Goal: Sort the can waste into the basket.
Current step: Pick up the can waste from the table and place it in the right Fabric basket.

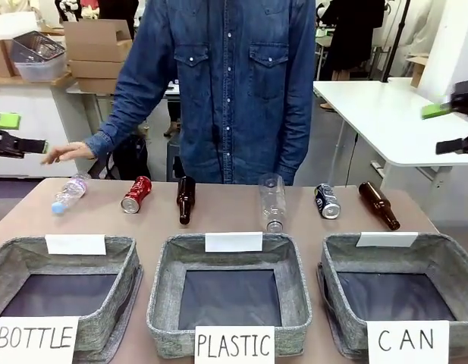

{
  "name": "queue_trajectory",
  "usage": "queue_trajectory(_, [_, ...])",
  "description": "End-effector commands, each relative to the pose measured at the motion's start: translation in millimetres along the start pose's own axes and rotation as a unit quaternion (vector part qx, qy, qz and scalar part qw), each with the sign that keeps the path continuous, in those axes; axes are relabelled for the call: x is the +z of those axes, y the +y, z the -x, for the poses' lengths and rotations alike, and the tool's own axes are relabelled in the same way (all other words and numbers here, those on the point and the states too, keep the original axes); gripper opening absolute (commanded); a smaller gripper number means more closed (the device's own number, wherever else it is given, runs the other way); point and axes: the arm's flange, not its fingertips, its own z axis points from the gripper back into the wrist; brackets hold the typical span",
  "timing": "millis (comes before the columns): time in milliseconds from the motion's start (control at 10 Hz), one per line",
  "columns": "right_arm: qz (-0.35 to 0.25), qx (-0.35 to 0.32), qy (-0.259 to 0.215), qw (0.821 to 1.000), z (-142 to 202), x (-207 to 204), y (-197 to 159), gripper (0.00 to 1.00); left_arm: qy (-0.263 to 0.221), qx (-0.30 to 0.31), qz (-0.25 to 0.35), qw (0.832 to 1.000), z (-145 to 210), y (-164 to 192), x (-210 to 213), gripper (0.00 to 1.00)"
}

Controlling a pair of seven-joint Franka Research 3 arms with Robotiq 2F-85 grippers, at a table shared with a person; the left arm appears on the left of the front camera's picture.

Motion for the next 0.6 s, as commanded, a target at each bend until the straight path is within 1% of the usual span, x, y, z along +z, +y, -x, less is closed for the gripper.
queue_trajectory(0, [0.277, 0.100, -0.010, 0.956, -22.9, -54.4, 20.9, 1.00, -0.011, -0.013, 0.010, 1.000, -2.8, 2.6, -1.5, 1.00])
queue_trajectory(100, [0.360, 0.092, -0.017, 0.928, -43.5, -86.2, 18.0, 1.00, -0.011, -0.013, 0.010, 1.000, -2.8, 2.6, -1.5, 1.00])
queue_trajectory(200, [0.385, 0.093, 0.004, 0.918, -61.3, -119.5, 8.2, 1.00, -0.011, -0.013, 0.010, 1.000, -2.8, 2.6, -1.5, 1.00])
queue_trajectory(300, [0.410, 0.091, 0.022, 0.907, -70.0, -143.5, -4.3, 1.00, -0.011, -0.013, 0.010, 1.000, -2.8, 2.6, -1.5, 1.00])
queue_trajectory(400, [0.404, 0.057, 0.028, 0.912, -71.6, -145.0, -10.8, 1.00, -0.011, -0.013, 0.010, 1.000, -2.8, 2.6, -1.5, 1.00])
queue_trajectory(500, [0.260, 0.033, -0.043, 0.964, -55.5, -83.0, 11.8, 1.00, -0.011, -0.013, 0.010, 1.000, -2.8, 2.6, -1.5, 1.00])
